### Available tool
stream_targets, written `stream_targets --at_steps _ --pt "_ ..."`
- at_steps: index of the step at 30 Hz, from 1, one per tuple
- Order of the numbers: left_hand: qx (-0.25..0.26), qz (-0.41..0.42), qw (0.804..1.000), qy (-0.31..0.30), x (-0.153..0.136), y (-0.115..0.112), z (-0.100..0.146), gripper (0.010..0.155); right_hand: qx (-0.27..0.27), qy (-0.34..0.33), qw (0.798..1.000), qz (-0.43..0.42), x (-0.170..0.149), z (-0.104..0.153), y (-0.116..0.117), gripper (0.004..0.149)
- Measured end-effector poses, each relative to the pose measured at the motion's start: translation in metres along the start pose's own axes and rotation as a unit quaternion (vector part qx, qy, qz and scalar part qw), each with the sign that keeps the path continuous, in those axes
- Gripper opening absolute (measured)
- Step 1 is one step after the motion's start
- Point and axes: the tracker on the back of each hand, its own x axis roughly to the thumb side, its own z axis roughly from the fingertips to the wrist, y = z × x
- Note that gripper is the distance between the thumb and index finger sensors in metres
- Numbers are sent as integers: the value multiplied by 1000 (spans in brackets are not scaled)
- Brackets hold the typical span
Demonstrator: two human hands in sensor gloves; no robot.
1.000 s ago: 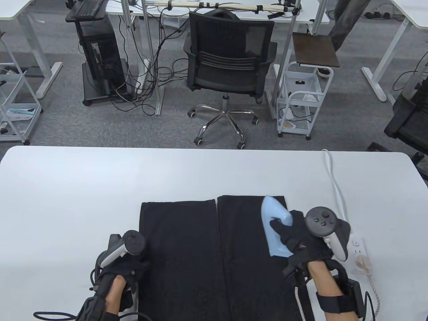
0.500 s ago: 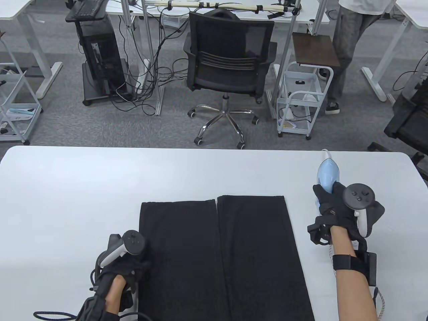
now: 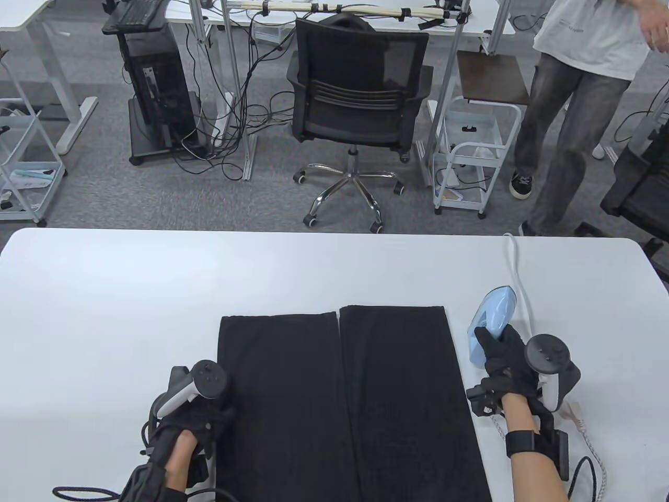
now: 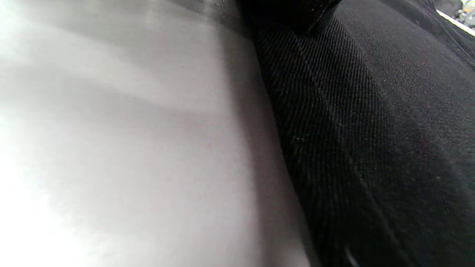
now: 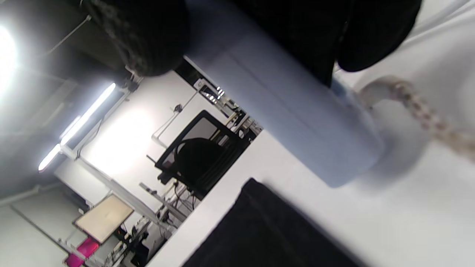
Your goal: Iron trousers with electric iron on table
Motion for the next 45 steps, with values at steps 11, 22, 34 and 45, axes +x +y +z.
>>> stream_targets --at_steps 11,22,34,45 --pt "3 5 1000 1 -1 -1 0 83 49 29 997 57 -6 18 10 66" --pt "5 4 1000 0 -1 -1 0 83 98 25 916 389 49 38 -37 81" --pt "3 2 1000 -1 -1 0 0 83 129 143 876 443 -7 14 -90 81" --pt "5 4 1000 -1 -1 -1 0 83 172 150 876 425 -55 16 -59 79"
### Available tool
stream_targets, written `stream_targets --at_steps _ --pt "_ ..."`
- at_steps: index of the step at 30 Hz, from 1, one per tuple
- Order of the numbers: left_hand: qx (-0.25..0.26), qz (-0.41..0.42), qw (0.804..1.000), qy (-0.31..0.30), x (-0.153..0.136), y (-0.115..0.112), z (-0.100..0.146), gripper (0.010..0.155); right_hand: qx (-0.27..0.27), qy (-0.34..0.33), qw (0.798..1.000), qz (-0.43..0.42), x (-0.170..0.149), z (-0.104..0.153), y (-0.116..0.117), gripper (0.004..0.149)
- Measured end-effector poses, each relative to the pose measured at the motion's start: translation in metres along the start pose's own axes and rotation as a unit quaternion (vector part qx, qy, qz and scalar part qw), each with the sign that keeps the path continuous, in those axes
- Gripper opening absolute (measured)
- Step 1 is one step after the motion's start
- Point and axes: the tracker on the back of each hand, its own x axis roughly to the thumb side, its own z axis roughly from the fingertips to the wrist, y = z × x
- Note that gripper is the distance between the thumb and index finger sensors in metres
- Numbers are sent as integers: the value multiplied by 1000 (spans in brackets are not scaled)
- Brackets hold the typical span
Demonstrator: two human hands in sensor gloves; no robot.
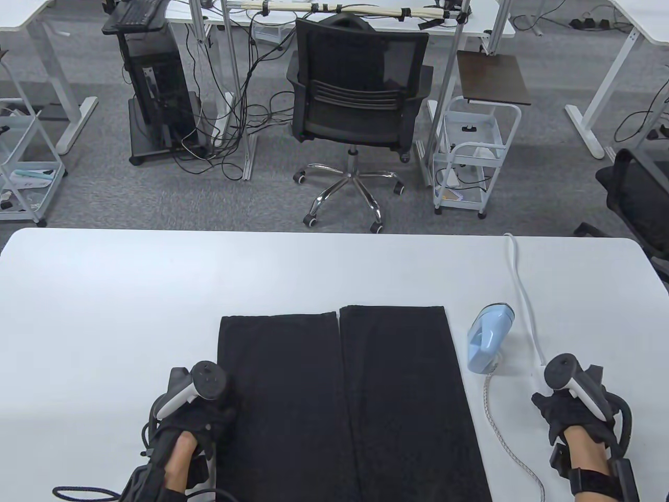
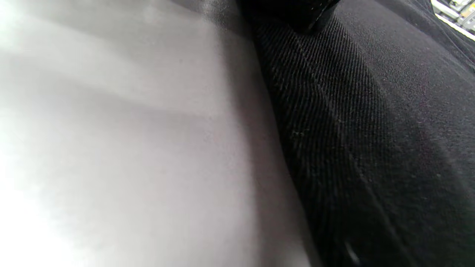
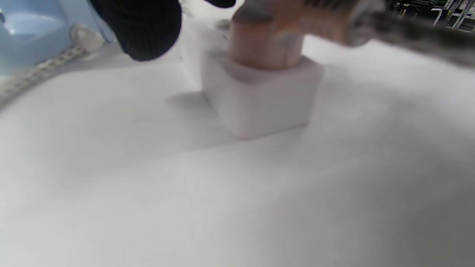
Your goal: Iron trousers with electric iron on table
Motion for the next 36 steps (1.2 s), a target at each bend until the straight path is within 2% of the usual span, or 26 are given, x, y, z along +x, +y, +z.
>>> stream_targets --at_steps 4,11,16,18,22,26,28,32,36 --pt "0 0 1000 0 0 0 0 83 -11 -4 1000 2 6 -4 8 77" --pt "-1 -3 1000 3 0 1 0 83 -10 -2 1000 -17 6 -8 5 72" --pt "3 -3 1000 2 0 0 1 83 12 -1 1000 -13 5 -6 1 77" --pt "17 -12 1000 2 -1 3 2 83 1 2 1000 -27 1 -2 -3 79" --pt "47 -10 999 4 -4 14 7 81 -70 -14 996 -54 -4 22 -30 83" --pt "145 6 989 -28 10 42 30 79 -154 -64 983 -80 5 61 -71 83" --pt "200 9 978 -54 27 56 45 79 -211 -98 969 -85 24 85 -85 87" --pt "288 6 949 -124 78 70 72 80 -287 -189 934 -94 79 130 -86 89" --pt "324 -20 931 -168 123 58 85 82 -326 -280 900 -69 148 174 -59 91"
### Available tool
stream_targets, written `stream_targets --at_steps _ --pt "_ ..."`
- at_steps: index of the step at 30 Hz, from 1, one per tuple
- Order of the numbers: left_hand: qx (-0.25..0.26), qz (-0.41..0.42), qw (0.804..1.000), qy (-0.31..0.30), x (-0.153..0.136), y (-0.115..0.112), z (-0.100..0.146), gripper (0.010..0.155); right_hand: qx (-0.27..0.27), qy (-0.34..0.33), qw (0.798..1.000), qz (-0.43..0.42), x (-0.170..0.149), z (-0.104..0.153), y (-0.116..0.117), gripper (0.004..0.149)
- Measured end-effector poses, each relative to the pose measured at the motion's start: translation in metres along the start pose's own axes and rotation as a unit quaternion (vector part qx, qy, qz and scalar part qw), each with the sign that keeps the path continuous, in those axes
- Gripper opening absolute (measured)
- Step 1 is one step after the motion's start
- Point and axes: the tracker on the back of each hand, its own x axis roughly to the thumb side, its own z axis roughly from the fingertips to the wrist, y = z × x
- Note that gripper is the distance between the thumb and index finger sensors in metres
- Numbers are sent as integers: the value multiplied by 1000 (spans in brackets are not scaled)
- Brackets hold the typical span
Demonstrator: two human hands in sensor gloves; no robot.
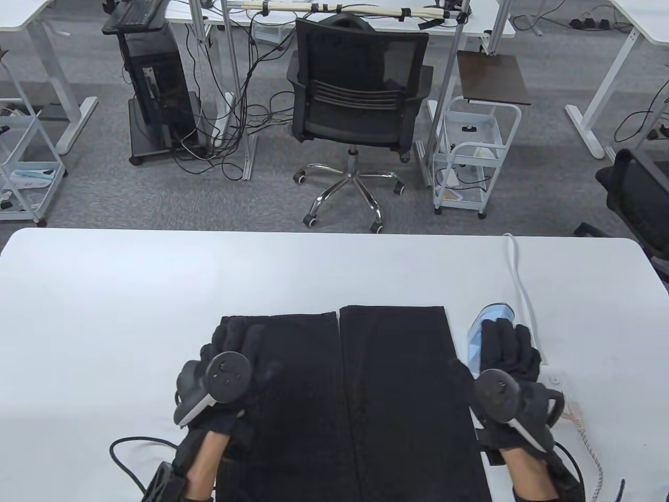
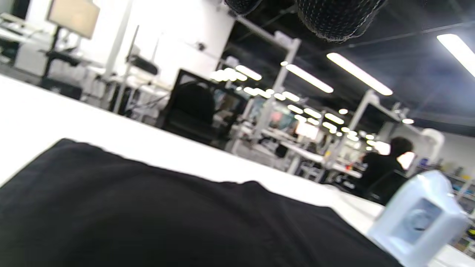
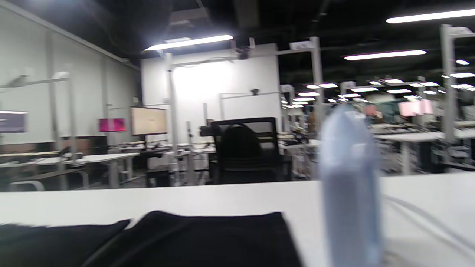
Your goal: Iron trousers with electric iron on table
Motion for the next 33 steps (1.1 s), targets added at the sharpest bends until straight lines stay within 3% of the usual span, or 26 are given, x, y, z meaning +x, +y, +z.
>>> stream_targets --at_steps 3,6,8,12,18,33 --pt "-4 -35 999 -19 22 -22 5 88 8 -50 999 -10 46 9 25 93" --pt "-31 -63 997 -18 26 -47 6 93 52 -67 996 -25 65 11 52 94" --pt "-54 -73 996 -14 24 -59 6 94 102 -73 992 -19 68 12 73 94" --pt "-80 -84 993 -6 19 -75 9 94 149 -64 986 -25 65 16 97 94" --pt "-108 -91 990 -12 21 -86 10 94 159 -69 985 -13 70 18 101 94" --pt "-102 -72 992 -14 21 -84 12 94 166 -66 984 -17 70 17 102 93"
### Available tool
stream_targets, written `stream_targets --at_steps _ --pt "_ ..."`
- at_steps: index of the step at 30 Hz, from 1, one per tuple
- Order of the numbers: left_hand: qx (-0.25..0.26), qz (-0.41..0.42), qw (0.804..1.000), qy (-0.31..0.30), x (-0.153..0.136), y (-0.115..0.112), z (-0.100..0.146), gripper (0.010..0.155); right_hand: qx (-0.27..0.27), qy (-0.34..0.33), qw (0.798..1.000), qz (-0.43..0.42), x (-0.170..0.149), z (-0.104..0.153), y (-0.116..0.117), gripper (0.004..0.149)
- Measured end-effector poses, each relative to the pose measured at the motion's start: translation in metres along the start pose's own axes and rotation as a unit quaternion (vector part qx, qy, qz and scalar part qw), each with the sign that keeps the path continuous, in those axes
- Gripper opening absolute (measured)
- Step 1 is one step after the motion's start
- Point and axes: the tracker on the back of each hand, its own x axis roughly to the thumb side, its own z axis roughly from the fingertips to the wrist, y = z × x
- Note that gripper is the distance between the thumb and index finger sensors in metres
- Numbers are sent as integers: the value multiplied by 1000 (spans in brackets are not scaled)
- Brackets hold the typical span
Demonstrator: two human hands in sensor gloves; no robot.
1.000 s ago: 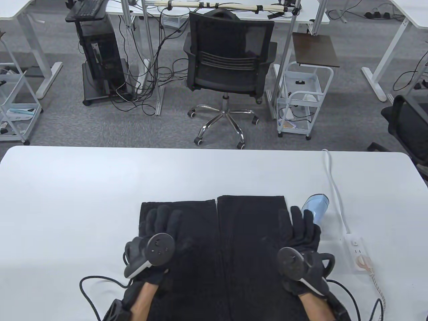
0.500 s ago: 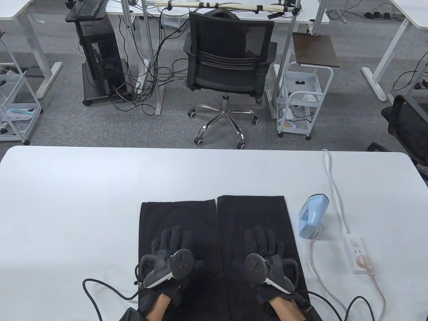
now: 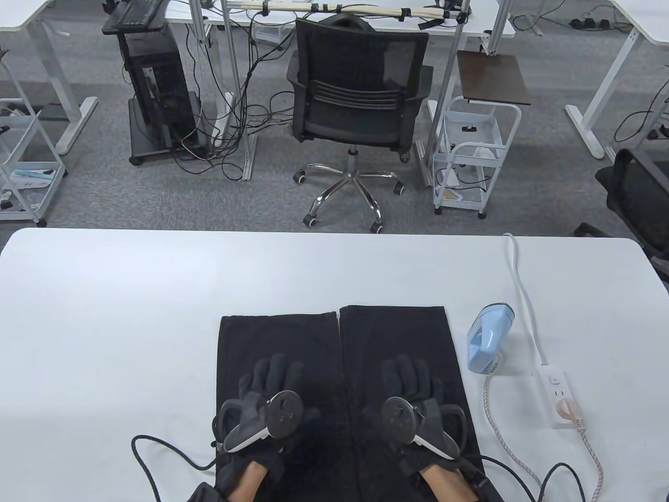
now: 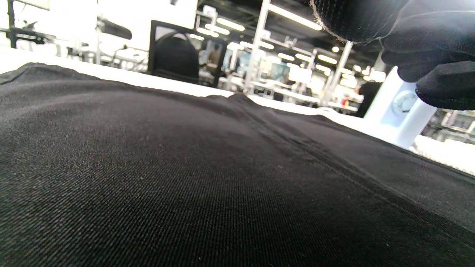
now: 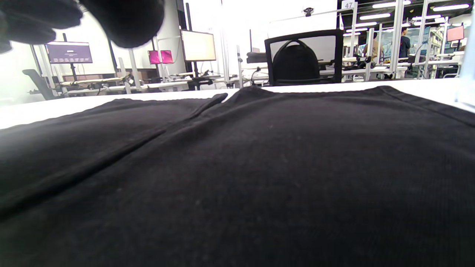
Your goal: Iron trousers with electric iron on table
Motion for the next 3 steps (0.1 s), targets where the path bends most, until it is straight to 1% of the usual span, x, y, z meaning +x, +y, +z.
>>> stream_targets --at_steps 3 --pt "-7 2 1000 0 -1 -2 -1 94 2 1 1000 -3 0 0 0 93"
